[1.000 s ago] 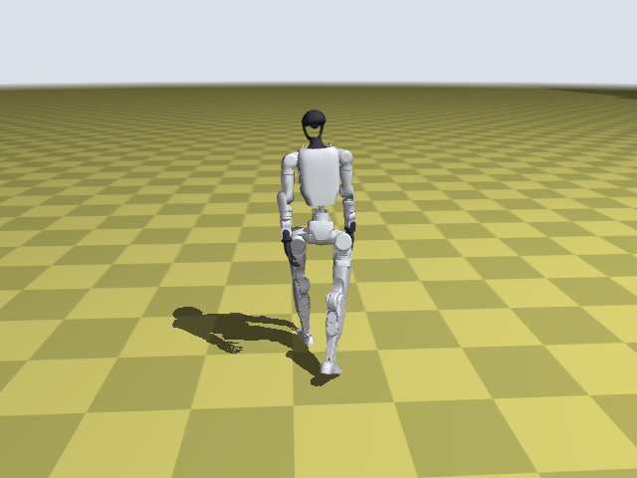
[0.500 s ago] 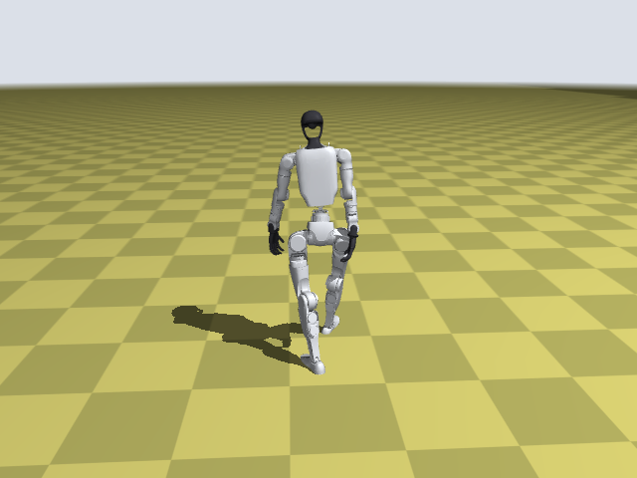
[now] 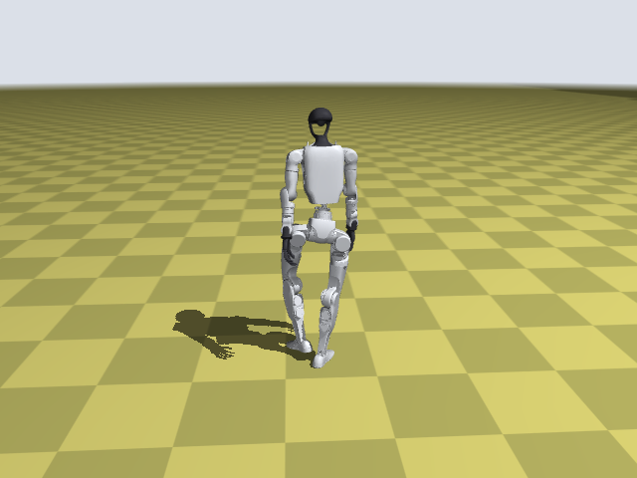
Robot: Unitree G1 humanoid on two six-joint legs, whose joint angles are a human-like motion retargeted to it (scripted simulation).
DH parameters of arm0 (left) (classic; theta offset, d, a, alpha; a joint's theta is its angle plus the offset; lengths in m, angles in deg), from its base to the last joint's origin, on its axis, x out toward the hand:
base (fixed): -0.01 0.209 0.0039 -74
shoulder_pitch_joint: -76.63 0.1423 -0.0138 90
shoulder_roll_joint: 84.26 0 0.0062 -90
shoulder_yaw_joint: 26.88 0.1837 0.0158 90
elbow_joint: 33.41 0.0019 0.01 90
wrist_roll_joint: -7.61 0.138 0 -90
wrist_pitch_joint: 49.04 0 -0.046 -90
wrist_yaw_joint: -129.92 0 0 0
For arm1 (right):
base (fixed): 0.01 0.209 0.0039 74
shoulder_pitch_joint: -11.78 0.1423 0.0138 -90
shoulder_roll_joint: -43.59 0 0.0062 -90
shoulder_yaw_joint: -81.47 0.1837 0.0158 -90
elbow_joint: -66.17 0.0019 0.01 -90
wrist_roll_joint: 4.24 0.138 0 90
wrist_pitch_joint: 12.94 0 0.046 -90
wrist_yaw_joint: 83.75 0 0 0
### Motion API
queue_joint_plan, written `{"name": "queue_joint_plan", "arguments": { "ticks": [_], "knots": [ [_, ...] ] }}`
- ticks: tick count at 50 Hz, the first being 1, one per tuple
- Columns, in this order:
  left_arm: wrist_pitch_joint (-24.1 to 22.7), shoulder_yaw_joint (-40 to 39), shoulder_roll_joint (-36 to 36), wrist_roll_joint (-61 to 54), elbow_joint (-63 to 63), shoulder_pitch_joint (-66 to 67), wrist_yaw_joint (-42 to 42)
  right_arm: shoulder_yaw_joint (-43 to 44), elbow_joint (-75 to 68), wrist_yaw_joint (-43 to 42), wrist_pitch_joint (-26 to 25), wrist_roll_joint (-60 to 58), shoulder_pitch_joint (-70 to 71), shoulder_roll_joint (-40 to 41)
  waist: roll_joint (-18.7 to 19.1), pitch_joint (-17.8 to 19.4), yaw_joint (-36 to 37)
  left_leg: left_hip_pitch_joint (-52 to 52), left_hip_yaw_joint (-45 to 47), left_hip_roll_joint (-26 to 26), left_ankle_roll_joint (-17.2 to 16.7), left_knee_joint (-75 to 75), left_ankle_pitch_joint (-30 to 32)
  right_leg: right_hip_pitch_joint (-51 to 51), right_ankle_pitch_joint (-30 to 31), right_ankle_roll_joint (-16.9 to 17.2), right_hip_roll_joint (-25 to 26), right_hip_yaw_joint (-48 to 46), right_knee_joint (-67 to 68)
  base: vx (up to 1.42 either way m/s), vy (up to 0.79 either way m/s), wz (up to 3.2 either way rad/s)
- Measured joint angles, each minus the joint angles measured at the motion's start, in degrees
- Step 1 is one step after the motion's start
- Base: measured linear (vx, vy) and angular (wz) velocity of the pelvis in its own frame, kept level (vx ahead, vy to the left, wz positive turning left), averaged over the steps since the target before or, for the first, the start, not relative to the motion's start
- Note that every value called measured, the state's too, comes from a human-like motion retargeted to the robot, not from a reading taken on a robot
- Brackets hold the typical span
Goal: Walk run
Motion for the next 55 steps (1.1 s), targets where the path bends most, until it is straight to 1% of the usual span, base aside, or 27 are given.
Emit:
{"name": "queue_joint_plan", "arguments": {
  "ticks": [3,5,8,11,12,13,15,17,18,20,22,25,27,29,31,33,36,38,39,41,42,45,47,48,50,53,55],
  "knots": [
    [1.57,0.36,0.73,0.73,0.00,1.09,-0.89,-0.42,2.59,-0.17,0.80,0.16,2.19,0.09,1.90,1.19,2.40,-3.67,-3.49,-1.46,-0.32,-12.08,0.05,4.43,-1.22,1.12,3.49,0.69,-2.26,0.60,-0.06,-0.46],
    [2.36,0.79,1.17,2.38,0.00,1.32,-1.99,-0.72,3.89,-0.38,1.53,0.50,3.04,0.07,2.10,1.48,4.03,-6.09,-5.17,-2.96,-0.08,-18.71,0.13,6.96,-1.91,2.35,4.20,0.57,-3.47,0.62,-0.03,-0.49],
    [2.78,1.16,1.46,5.21,0.00,1.00,-4.09,-1.30,4.93,-0.16,2.19,0.84,3.47,0.37,1.31,1.06,5.80,-8.80,-4.32,-3.98,-1.65,-24.04,-0.97,9.26,-3.00,4.28,3.71,1.70,-3.98,0.66,0.01,-0.46],
    [2.87,1.75,0.71,6.40,0.00,0.06,-5.26,-2.11,4.75,0.82,2.25,0.70,2.81,0.49,1.67,0.23,6.41,-9.41,-4.32,-3.74,2.03,-21.22,0.75,11.20,-3.71,6.02,4.39,3.35,-3.14,0.78,0.05,-0.32],
    [2.89,1.85,0.42,6.44,0.00,-0.28,-5.16,-2.31,4.40,0.98,2.19,0.39,2.29,0.46,1.94,-0.02,6.77,-9.07,-3.71,-3.19,2.61,-19.79,2.02,12.02,-3.32,6.78,4.69,3.96,-2.66,0.94,0.10,-0.53],
    [2.87,1.90,0.15,6.28,0.00,-0.66,-4.83,-2.36,3.84,0.97,2.10,-0.14,1.63,0.36,2.29,-0.18,7.35,-8.65,-3.77,-2.28,2.29,-18.83,4.05,13.01,-2.27,7.69,4.92,4.41,-2.11,0.87,0.08,-0.58],
    [2.73,1.87,-0.50,5.32,0.00,-1.73,-3.99,-2.15,2.18,0.25,1.84,-1.76,0.08,0.49,2.58,-0.64,7.75,-8.99,-7.54,-1.45,2.65,-15.18,3.68,14.36,1.76,9.65,4.69,5.65,-0.45,0.69,0.03,-0.54],
    [2.48,2.26,-0.96,3.97,-0.18,-2.94,-3.21,-1.47,0.36,-1.19,1.70,-2.67,-2.37,0.92,2.60,-1.03,7.83,-7.86,-10.77,-2.00,3.86,-13.20,0.84,14.26,8.98,10.37,3.58,6.93,3.47,0.91,0.09,-0.31],
    [2.27,2.89,-1.17,3.25,-0.66,-3.55,-3.04,-0.69,-0.60,-1.80,1.72,-2.77,-3.68,1.08,3.16,-1.34,7.77,-6.47,-12.06,-2.00,4.41,-13.17,-0.63,13.70,13.67,9.52,3.42,6.89,6.16,0.89,0.11,-0.18],
    [1.38,4.35,-1.45,1.77,-1.98,-4.81,-3.08,0.34,-2.23,-2.13,1.70,-2.15,-6.25,0.97,5.10,-2.07,8.09,-2.71,-9.77,0.50,5.30,-14.49,-2.79,11.66,22.43,7.60,3.15,6.49,13.66,0.85,0.12,-0.35],
    [0.09,5.23,-1.92,0.45,-3.72,-6.11,-3.89,0.78,-3.13,-2.12,1.58,-1.85,-8.24,0.64,7.66,-2.20,8.07,0.90,-9.29,3.54,4.61,-15.43,-4.61,8.40,26.35,4.90,2.32,4.22,24.23,0.90,0.15,-0.75],
    [-2.29,6.63,-3.54,-1.99,-5.98,-8.52,-4.81,1.33,-3.82,-2.88,1.62,-1.89,-10.20,0.12,10.35,-1.34,6.84,5.90,-9.16,5.52,3.54,-17.15,-6.81,1.72,20.54,1.32,-2.30,1.01,39.01,0.66,0.10,-0.63],
    [-4.30,8.30,-5.15,-3.77,-6.64,-10.88,-5.46,2.81,-4.27,-3.09,1.63,-1.50,-10.98,0.03,9.61,-0.83,5.03,9.22,-6.61,3.64,3.77,-20.54,-6.94,-4.91,17.78,1.46,-6.19,0.60,44.98,0.43,0.04,0.13],
    [-6.09,10.17,-6.55,-5.18,-7.02,-13.25,-6.60,4.60,-4.43,-2.86,1.67,-0.82,-12.18,0.21,8.55,-0.69,2.87,11.75,-6.53,0.85,3.88,-23.61,-7.00,-11.12,14.90,2.74,-8.61,0.63,46.18,0.53,0.02,0.61],
    [-7.37,12.02,-7.78,-5.82,-7.30,-15.53,-8.31,5.83,-4.40,-2.35,1.76,-0.04,-13.71,0.36,7.82,-0.74,0.65,13.88,-7.13,-1.22,3.73,-25.53,-7.51,-16.06,11.95,4.22,-9.81,0.55,42.55,0.68,-0.01,0.76],
    [-8.50,13.99,-9.04,-5.45,-7.99,-17.53,-10.26,6.49,-4.59,-2.20,1.79,0.65,-15.02,0.46,7.21,-0.56,-1.47,15.99,-8.10,-3.01,3.75,-26.76,-8.34,-19.76,9.17,4.39,-10.02,0.40,35.01,0.68,-0.07,0.78],
    [-10.31,16.27,-10.52,-3.54,-10.09,-19.59,-11.55,7.51,-5.73,-2.81,2.01,1.18,-16.19,0.90,5.88,0.11,-4.89,19.63,-10.48,-5.67,3.45,-28.07,-9.89,-23.83,9.79,3.99,-8.50,3.28,19.78,0.55,-0.12,0.91],
    [-11.48,17.24,-11.04,-2.82,-11.34,-20.38,-10.99,8.05,-6.65,-3.34,2.41,1.64,-16.58,1.32,5.39,0.25,-6.32,21.97,-11.03,-6.30,2.90,-28.66,-11.10,-26.30,9.38,3.17,-6.70,6.19,11.63,0.57,-0.18,0.68],
    [-11.91,17.48,-11.06,-2.68,-11.73,-20.56,-10.57,8.39,-6.98,-3.47,2.51,1.85,-16.78,1.55,5.34,0.16,-6.69,22.89,-11.48,-6.32,2.63,-28.79,-11.68,-27.49,8.82,3.47,-6.09,7.26,9.09,0.78,-0.27,0.55],
    [-12.23,17.58,-10.52,-2.66,-12.18,-20.45,-9.68,9.25,-7.49,-3.37,2.45,2.14,-17.15,1.97,5.40,-0.17,-7.01,24.51,-12.67,-6.23,2.31,-28.77,-12.85,-29.15,8.67,4.35,-5.91,7.32,6.51,0.80,-0.28,0.55],
    [-12.15,17.38,-9.95,-2.73,-12.25,-20.15,-9.25,9.70,-7.68,-3.21,2.31,2.19,-17.27,2.09,5.47,-0.36,-6.95,25.31,-13.18,-6.17,2.21,-28.66,-13.42,-29.54,9.00,4.17,-6.18,6.64,6.56,0.66,-0.21,0.48],
    [-11.19,15.62,-8.09,-2.77,-11.56,-18.20,-8.47,9.99,-7.72,-2.48,1.63,1.81,-17.12,1.90,5.28,-1.29,-6.82,27.58,-13.92,-6.30,1.53,-27.88,-14.11,-29.57,11.14,1.04,-7.88,5.15,11.61,0.70,-0.25,0.37],
    [-10.05,14.68,-7.90,-2.04,-10.70,-15.54,-8.84,9.03,-7.68,-2.23,1.49,1.47,-17.10,1.64,5.06,-2.08,-7.90,29.35,-14.50,-6.02,0.77,-26.52,-11.95,-28.43,12.89,-2.50,-8.69,2.27,14.25,0.83,-0.29,0.58],
    [-9.54,14.10,-7.79,-0.99,-10.29,-13.82,-8.86,8.77,-7.81,-2.20,1.27,1.30,-16.98,1.46,4.75,-2.25,-8.52,30.29,-14.95,-6.14,0.48,-25.60,-9.68,-28.88,10.44,-2.74,-8.80,6.21,17.43,0.86,-0.29,0.72],
    [-8.73,13.06,-6.92,1.43,-9.02,-10.35,-7.44,9.29,-7.92,-2.41,0.68,1.10,-16.26,1.29,4.60,-2.38,-8.34,31.10,-13.85,-5.45,0.38,-21.87,-3.18,-25.93,7.31,-1.38,-10.34,6.18,19.17,1.03,-0.39,0.52],
    [-5.30,9.32,-5.30,4.86,-5.50,-5.71,-5.37,7.28,-6.88,-2.16,0.81,2.58,-15.09,0.85,1.33,-2.43,-6.33,30.12,-6.18,-5.32,2.73,-11.80,9.45,-19.37,5.32,-0.39,-12.50,5.78,15.37,0.91,-0.32,-0.21],
    [-3.00,8.25,-5.12,6.21,-2.98,-3.44,-6.22,5.64,-6.09,-1.48,1.21,3.50,-14.08,0.32,-1.75,-2.49,-4.99,26.40,-3.05,-5.98,5.26,-1.31,12.72,-16.30,4.24,0.43,-15.16,6.18,13.73,0.82,-0.27,-0.05]
  ]
}}
